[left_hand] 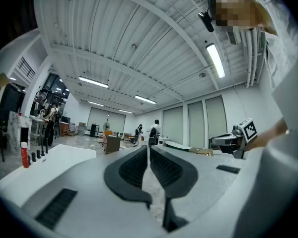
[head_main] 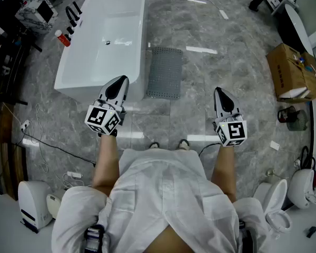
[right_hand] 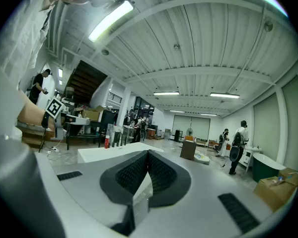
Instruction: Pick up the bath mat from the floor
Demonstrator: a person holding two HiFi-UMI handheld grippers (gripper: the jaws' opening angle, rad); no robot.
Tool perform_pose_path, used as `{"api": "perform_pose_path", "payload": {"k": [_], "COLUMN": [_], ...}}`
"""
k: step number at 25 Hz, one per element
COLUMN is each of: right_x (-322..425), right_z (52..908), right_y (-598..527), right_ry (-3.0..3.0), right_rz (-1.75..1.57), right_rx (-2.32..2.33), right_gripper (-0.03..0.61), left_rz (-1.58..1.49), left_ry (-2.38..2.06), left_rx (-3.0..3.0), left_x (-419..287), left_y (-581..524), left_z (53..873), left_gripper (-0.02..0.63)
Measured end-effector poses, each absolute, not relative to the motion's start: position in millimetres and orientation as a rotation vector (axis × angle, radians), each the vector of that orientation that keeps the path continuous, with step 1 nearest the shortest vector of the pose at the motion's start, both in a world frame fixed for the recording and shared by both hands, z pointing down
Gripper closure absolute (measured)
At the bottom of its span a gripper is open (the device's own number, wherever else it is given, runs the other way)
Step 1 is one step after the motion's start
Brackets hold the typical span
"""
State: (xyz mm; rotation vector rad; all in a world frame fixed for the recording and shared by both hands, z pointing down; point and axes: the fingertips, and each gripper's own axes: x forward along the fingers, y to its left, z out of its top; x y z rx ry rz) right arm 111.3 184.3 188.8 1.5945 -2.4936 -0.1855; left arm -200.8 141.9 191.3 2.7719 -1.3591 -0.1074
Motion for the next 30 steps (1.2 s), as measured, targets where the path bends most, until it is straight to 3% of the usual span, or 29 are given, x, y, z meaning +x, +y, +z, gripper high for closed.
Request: {"api": "perform_pose_path", "payload": {"k": [30], "right_x": [115], "right_z": [191], "right_y": [199], "right_ry": [-2.604], "right_rz": [-0.082], "right_rx": [1.716], "right_gripper": [0.549], "left_rz": [-0.132], "left_ry": [-1.357], "left_rx": [2.749], "left_x": [-201], "left_y": [152], "left_z": [194], "left_gripper": [0.589]}}
